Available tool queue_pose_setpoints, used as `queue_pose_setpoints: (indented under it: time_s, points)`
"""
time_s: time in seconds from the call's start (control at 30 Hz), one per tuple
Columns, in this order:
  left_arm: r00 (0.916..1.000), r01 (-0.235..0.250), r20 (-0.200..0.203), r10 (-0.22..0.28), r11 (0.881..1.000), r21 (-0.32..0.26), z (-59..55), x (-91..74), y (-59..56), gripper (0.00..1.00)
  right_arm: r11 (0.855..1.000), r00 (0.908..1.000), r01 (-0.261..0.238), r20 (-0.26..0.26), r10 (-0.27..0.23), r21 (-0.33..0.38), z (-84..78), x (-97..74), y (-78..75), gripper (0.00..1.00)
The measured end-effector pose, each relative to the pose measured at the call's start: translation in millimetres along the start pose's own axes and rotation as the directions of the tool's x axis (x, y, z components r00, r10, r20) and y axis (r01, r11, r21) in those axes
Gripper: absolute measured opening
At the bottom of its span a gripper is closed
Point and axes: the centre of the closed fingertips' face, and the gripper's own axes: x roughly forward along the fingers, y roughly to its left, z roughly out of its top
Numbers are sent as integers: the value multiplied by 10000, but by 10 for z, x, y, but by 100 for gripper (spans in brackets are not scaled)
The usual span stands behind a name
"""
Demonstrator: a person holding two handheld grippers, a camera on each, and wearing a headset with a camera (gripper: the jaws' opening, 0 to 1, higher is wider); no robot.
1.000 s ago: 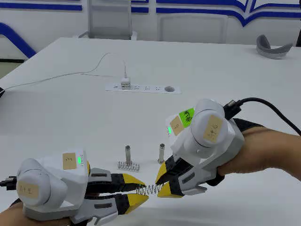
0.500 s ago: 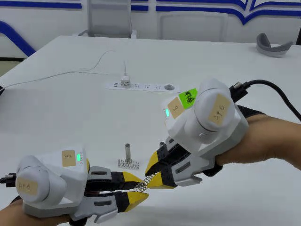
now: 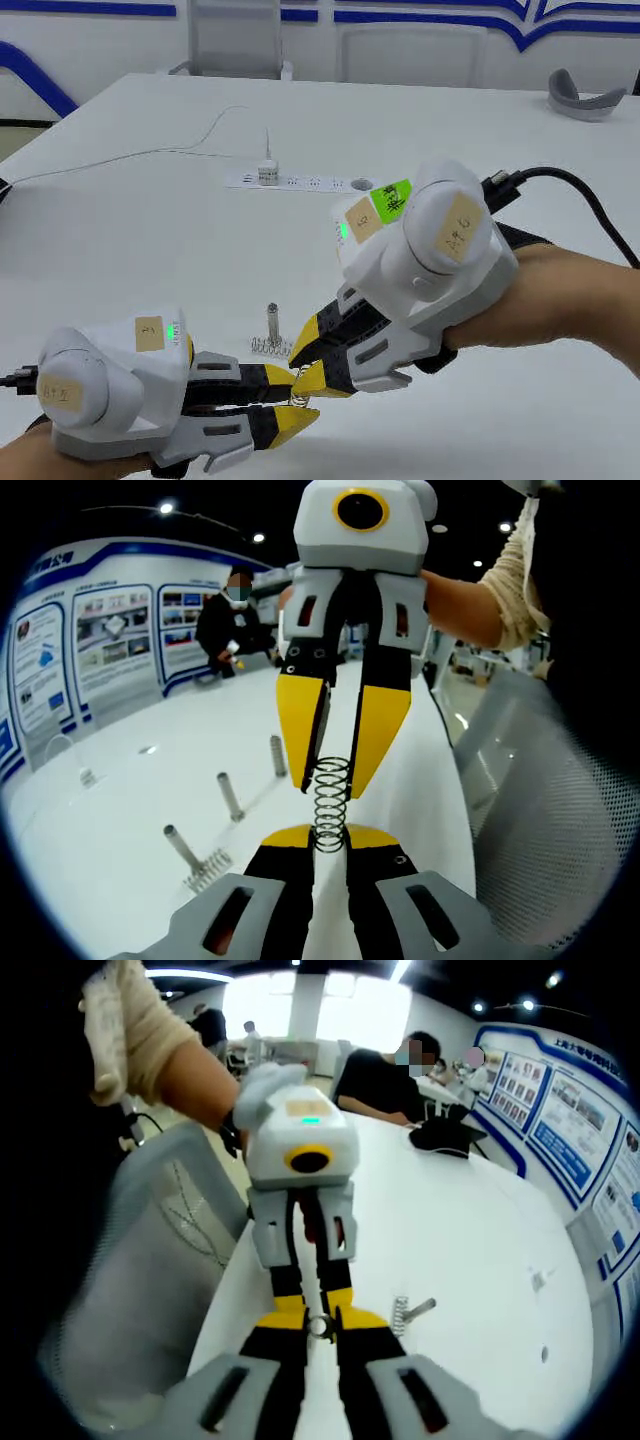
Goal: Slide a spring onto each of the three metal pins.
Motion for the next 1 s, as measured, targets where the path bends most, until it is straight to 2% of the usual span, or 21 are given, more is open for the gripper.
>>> queue_pose_setpoints:
  time_s: [0.3,0.63,1.0]
  points:
    - [9999,-90,110,91,9999,-81,-4,-4,12,11,9993,10000,76,51,-77,371,-30,-34,-14,14]
    - [9996,-91,273,94,9999,-107,47,-12,19,11,9976,9994,297,146,-307,624,-73,-38,-31,13]
    - [9991,-158,380,163,9998,-115,81,3,22,11,9966,9982,327,485,-364,756,-3,-33,-30,12]
